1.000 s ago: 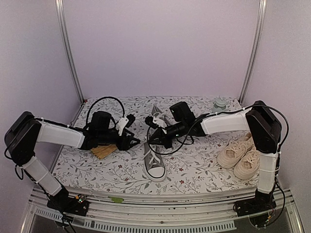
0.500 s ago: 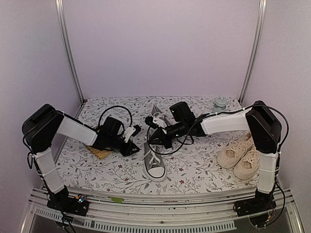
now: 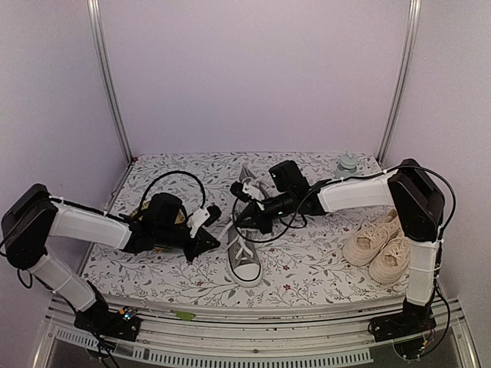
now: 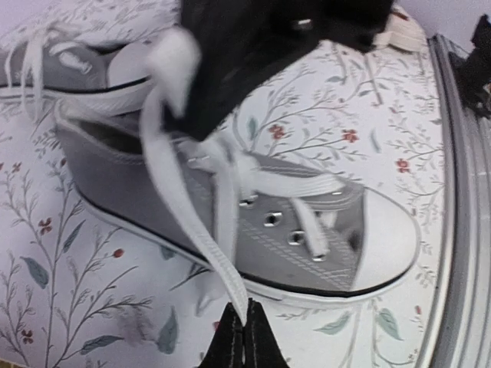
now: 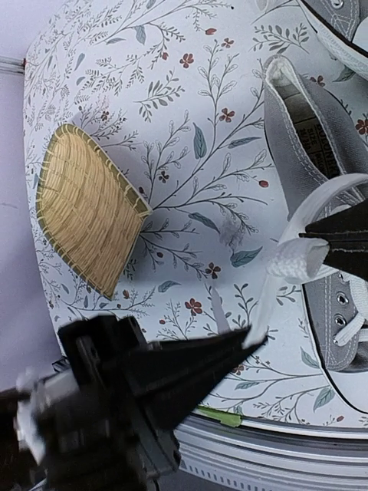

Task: Tie the shoes
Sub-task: Pick up the half-tied shoelace from the center of the board, then wrap the half-tied shoelace around a loop with the shoelace.

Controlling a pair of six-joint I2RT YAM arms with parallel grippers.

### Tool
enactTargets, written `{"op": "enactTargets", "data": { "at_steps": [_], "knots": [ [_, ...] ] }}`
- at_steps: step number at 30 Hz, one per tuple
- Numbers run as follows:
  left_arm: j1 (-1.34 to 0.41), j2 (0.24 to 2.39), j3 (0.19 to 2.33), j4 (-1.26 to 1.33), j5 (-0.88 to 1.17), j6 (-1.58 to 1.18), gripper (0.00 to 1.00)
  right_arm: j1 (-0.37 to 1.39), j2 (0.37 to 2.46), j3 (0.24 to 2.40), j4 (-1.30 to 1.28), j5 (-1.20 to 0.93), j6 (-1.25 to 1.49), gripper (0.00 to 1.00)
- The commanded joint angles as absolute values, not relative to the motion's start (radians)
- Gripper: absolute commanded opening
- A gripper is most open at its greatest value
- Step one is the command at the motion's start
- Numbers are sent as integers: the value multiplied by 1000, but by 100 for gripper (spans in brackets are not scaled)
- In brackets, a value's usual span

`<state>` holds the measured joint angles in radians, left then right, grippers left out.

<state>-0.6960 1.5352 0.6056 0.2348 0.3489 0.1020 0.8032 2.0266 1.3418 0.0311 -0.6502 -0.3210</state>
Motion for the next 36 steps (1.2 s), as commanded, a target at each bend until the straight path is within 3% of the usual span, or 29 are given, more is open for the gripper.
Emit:
{"op": "enactTargets", "data": {
  "at_steps": [1, 8, 13, 29, 36],
  "knots": [
    [-769, 1423, 559, 211, 487, 105, 0, 788, 2027, 1337, 48, -665, -273, 1],
    [-799, 1433, 620, 119, 566, 131, 0, 783, 2006, 1325, 57, -718, -256, 1],
    [-835, 1568, 765, 183, 578, 150, 0, 774, 2014, 1339, 44, -723, -249, 1],
    [-882, 1735, 809, 696, 621, 63, 0, 752, 2032, 1359, 38, -750, -228, 0],
    [-899, 1816, 837, 676, 538, 89, 7, 752, 2036, 1367, 18, -739, -235, 1]
  ]
}}
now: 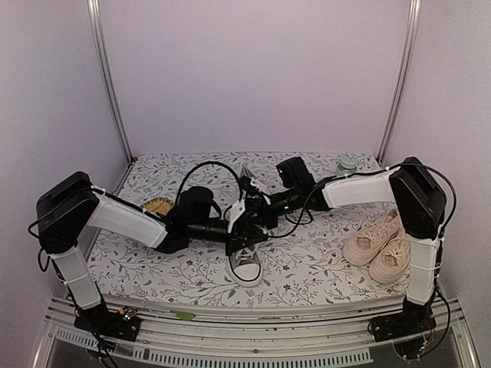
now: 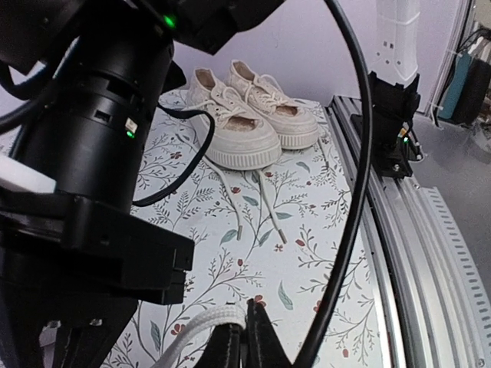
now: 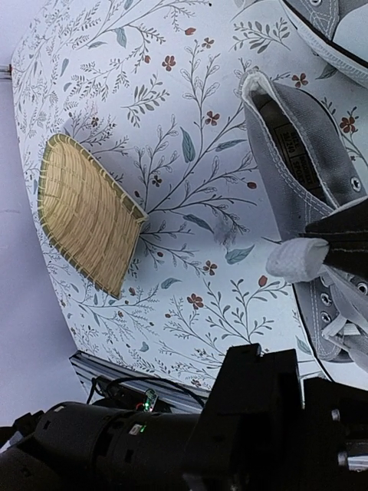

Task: Tie the shoes
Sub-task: Wrap the half-tied shoelace around a loop with the shoelace.

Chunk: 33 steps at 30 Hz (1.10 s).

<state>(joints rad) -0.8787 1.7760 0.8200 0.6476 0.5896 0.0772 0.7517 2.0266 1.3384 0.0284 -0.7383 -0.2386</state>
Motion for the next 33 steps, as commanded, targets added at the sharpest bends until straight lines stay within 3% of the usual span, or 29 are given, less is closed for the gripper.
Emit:
{"op": "enactTargets", "data": {
  "at_steps": [1, 7, 11, 13, 17, 22, 29, 33],
  "knots": [
    [-904, 1820, 841, 651, 516, 112, 11, 752, 2036, 1367, 14, -739, -237, 1],
    [-949, 1792, 884, 395, 394, 291, 36, 752, 2037, 1372, 3, -735, -248, 1],
    [-956, 1752, 899, 274, 407, 349, 63, 752, 2042, 1378, -5, -731, -254, 1],
    [-962, 1736, 928, 196, 415, 365, 67, 752, 2041, 1379, -9, -732, -257, 1],
    [-963, 1707, 955, 127, 441, 366, 67, 752, 2044, 1379, -11, -730, -260, 1],
    [-946, 1629, 901, 77, 443, 356, 56, 752, 2048, 1381, -15, -730, -261, 1],
    [-829, 1364, 643, 333, 533, 309, 34, 752, 2064, 1398, -33, -731, -277, 1],
    [-690, 1348, 574, 470, 632, 217, 34, 752, 2070, 1407, -34, -738, -285, 1]
  ]
}}
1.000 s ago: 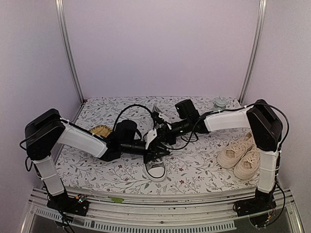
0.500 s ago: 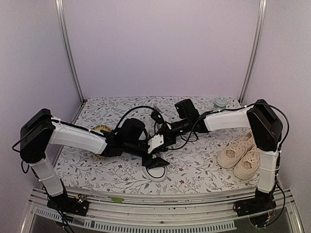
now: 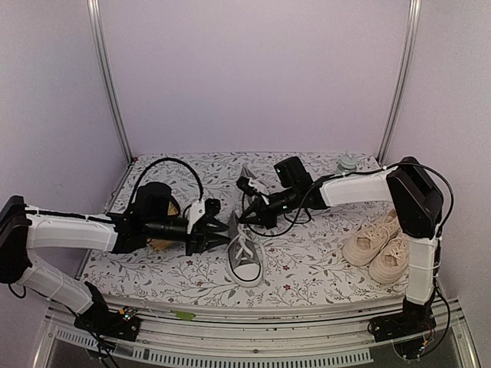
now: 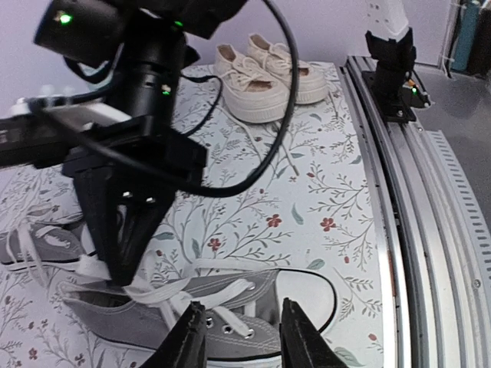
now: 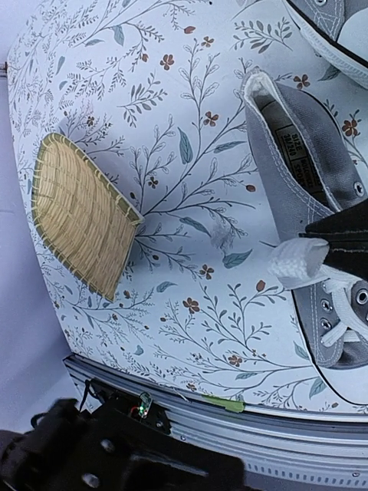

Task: Tie the shoes
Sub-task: Wrap the half-tied shoelace around a loop with the shoelace, then pass from the right arm to the left, then pass from the left arm to the right

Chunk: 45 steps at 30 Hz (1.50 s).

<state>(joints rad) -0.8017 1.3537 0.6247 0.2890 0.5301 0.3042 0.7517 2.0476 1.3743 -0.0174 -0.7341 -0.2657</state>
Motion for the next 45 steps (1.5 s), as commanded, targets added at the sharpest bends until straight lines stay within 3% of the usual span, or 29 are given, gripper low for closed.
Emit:
{"op": "enactTargets", "data": {
  "at_steps": [1, 3, 7, 14, 26, 27, 30, 38, 45],
  "knots": [
    [-666, 1367, 573, 496, 639, 200, 35, 752, 2072, 1408, -34, -740, -286, 1],
    [-621, 1418, 593, 535, 639, 152, 38, 752, 2075, 1410, -36, -746, -289, 1],
    [-574, 1542, 660, 603, 695, 126, 53, 754, 2081, 1415, -46, -758, -303, 1],
    [-574, 1709, 818, 557, 778, 171, 55, 765, 2094, 1437, -75, -776, -343, 1],
    [-573, 1774, 873, 492, 786, 220, 29, 767, 2100, 1445, -91, -796, -373, 1],
    [-574, 1774, 874, 485, 787, 219, 26, 767, 2100, 1446, -91, -795, -374, 1],
    [-573, 1762, 859, 486, 786, 215, 0, 767, 2097, 1455, -99, -783, -374, 6],
    [-574, 1701, 739, 610, 707, 163, 0, 732, 1993, 1396, -99, -753, -335, 35],
    [-574, 1687, 700, 660, 693, 142, 0, 729, 2068, 1426, -162, -730, -322, 45]
  ]
}}
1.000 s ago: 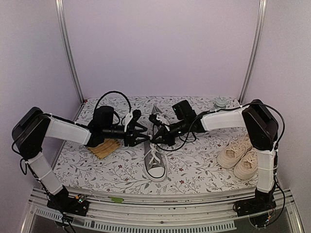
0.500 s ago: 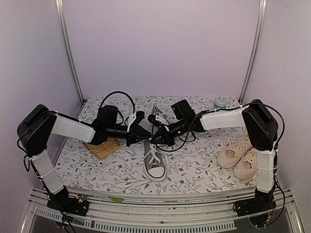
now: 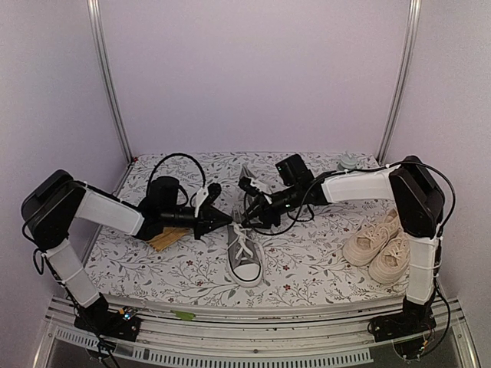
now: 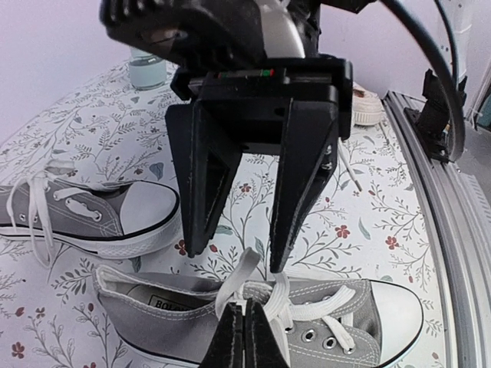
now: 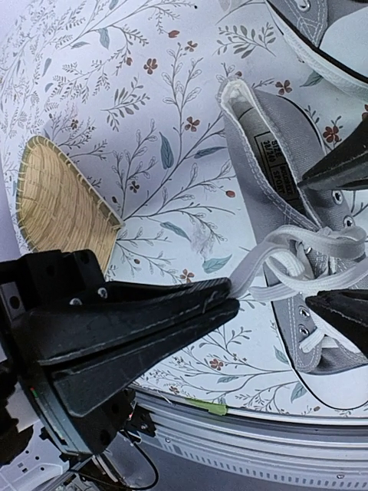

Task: Tie the shoes
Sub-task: Pass from the left arm to the right

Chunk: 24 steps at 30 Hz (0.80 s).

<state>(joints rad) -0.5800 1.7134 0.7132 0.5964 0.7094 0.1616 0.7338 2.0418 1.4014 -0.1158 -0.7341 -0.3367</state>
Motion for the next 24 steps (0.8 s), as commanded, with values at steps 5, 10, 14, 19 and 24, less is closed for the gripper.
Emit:
{"op": "enactTargets", "data": {
  "at_steps": [5, 10, 14, 19, 24],
  "knots": [
    [-573, 1687, 674, 704, 688, 118, 0, 730, 2084, 1428, -159, -772, -316, 41],
    [-574, 1688, 667, 715, 694, 103, 0, 730, 2094, 1436, -167, -757, -318, 26],
    [-574, 1675, 647, 724, 685, 109, 0, 730, 2096, 1444, -174, -743, -318, 9],
    [-573, 1675, 642, 698, 649, 134, 0, 731, 2068, 1444, -186, -743, -333, 1],
    [-580, 1637, 640, 617, 492, 256, 28, 736, 2057, 1445, -199, -748, -355, 1]
  ]
}}
